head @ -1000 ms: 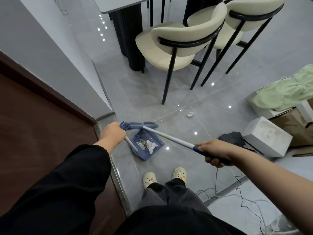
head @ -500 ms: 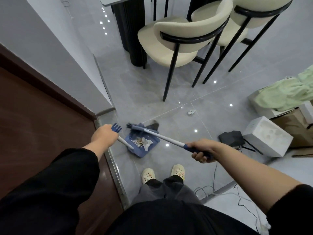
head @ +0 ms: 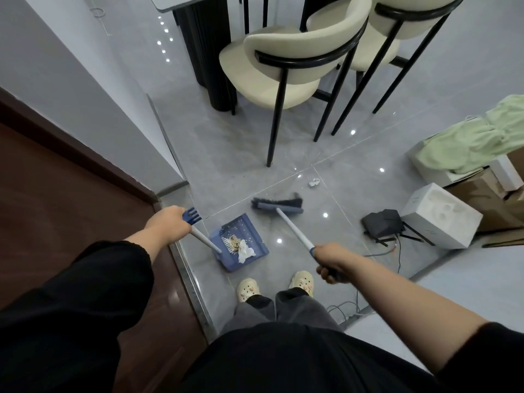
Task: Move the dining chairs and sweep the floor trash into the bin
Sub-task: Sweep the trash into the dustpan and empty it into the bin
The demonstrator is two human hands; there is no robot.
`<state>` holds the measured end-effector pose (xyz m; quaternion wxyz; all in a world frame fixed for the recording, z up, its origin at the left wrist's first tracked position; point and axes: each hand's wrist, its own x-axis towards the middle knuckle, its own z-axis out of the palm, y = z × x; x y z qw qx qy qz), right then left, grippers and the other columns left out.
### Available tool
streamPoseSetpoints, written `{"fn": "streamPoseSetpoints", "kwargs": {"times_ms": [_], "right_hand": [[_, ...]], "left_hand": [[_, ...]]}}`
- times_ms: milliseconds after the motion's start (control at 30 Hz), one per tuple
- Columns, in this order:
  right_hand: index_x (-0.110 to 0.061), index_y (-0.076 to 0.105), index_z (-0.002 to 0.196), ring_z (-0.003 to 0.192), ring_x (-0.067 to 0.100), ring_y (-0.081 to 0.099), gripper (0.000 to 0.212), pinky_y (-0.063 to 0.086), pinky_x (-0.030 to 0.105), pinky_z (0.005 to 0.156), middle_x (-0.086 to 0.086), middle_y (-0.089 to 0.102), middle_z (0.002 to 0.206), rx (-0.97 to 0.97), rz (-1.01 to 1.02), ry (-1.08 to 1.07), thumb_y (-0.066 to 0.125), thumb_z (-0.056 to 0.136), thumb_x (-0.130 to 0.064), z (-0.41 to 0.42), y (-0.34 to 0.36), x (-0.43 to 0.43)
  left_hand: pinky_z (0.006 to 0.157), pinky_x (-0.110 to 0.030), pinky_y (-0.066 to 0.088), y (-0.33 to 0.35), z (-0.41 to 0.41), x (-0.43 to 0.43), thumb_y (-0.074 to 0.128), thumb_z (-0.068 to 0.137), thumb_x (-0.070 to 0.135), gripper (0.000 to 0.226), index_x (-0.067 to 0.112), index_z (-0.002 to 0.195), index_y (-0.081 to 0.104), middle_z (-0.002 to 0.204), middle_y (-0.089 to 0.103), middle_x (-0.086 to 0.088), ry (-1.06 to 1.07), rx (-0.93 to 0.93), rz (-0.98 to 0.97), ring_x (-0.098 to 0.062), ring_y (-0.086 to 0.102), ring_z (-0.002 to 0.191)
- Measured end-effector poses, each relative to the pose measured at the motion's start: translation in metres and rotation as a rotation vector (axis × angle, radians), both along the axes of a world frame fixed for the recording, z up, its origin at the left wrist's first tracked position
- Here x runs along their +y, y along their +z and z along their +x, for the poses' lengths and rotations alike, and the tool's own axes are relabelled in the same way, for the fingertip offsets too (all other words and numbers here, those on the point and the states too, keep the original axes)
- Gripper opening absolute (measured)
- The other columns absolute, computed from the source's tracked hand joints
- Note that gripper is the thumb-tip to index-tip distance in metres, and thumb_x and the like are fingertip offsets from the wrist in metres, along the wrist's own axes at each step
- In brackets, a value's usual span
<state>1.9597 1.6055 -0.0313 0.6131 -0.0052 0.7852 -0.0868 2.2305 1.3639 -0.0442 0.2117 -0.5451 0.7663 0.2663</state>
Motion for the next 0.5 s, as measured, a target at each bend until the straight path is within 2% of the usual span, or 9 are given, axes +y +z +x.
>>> {"fn": "streamPoseSetpoints", "kwargs": {"times_ms": [67, 133, 200, 300, 500], "right_hand": [[-0.007, 0.051, 0.096, 0.028, 0.007, 0.035, 0.023, 0.029, 0.012, 0.035, 0.003, 0.046, 0.056, -0.081, 0.055, -0.042, 0.034, 0.098, -0.022, 0.018, -0.007, 0.007], [-0.011, 0.048, 0.089, 0.028, 0.005, 0.033, 0.019, 0.027, 0.012, 0.034, 0.002, 0.044, 0.054, -0.174, 0.051, -0.076, 0.036, 0.097, -0.023, 0.03, 0.001, 0.02], [-0.014, 0.05, 0.099, 0.03, 0.005, 0.03, 0.013, 0.024, 0.012, 0.031, 0.002, 0.042, 0.055, -0.26, -0.001, -0.161, 0.04, 0.098, -0.023, 0.029, 0.019, 0.032], [-0.013, 0.053, 0.116, 0.033, 0.005, 0.031, 0.022, 0.026, 0.015, 0.028, 0.002, 0.044, 0.053, -0.279, -0.064, -0.267, 0.045, 0.099, -0.024, 0.008, 0.045, 0.044], [-0.03, 0.05, 0.12, 0.036, 0.007, 0.032, 0.023, 0.028, 0.017, 0.031, 0.004, 0.044, 0.06, -0.102, -0.142, -0.203, 0.036, 0.102, -0.027, -0.022, 0.061, 0.044]], "left_hand": [[0.066, -0.029, 0.046, -0.004, -0.002, 0.007, 0.057, 0.082, 0.022, 0.015, 0.01, 0.088, 0.064, 0.086, 0.065, -0.009, -0.018, -0.002, -0.023, -0.027, 0.058, 0.079], [0.064, -0.027, 0.042, -0.007, -0.004, 0.015, 0.054, 0.084, 0.023, 0.014, 0.013, 0.086, 0.063, 0.085, 0.065, -0.008, -0.047, -0.011, -0.037, -0.026, 0.057, 0.078], [0.064, -0.028, 0.043, -0.009, -0.006, 0.017, 0.051, 0.085, 0.025, 0.014, 0.015, 0.084, 0.061, 0.083, 0.064, -0.006, -0.049, -0.005, -0.046, -0.026, 0.058, 0.077], [0.066, -0.029, 0.045, -0.01, -0.009, 0.012, 0.05, 0.087, 0.025, 0.015, 0.016, 0.084, 0.061, 0.081, 0.063, -0.006, -0.048, 0.002, -0.055, -0.028, 0.059, 0.078], [0.064, -0.029, 0.045, -0.011, -0.011, 0.015, 0.049, 0.087, 0.024, 0.013, 0.017, 0.081, 0.059, 0.078, 0.061, -0.005, -0.055, 0.013, -0.062, -0.027, 0.059, 0.075]]}}
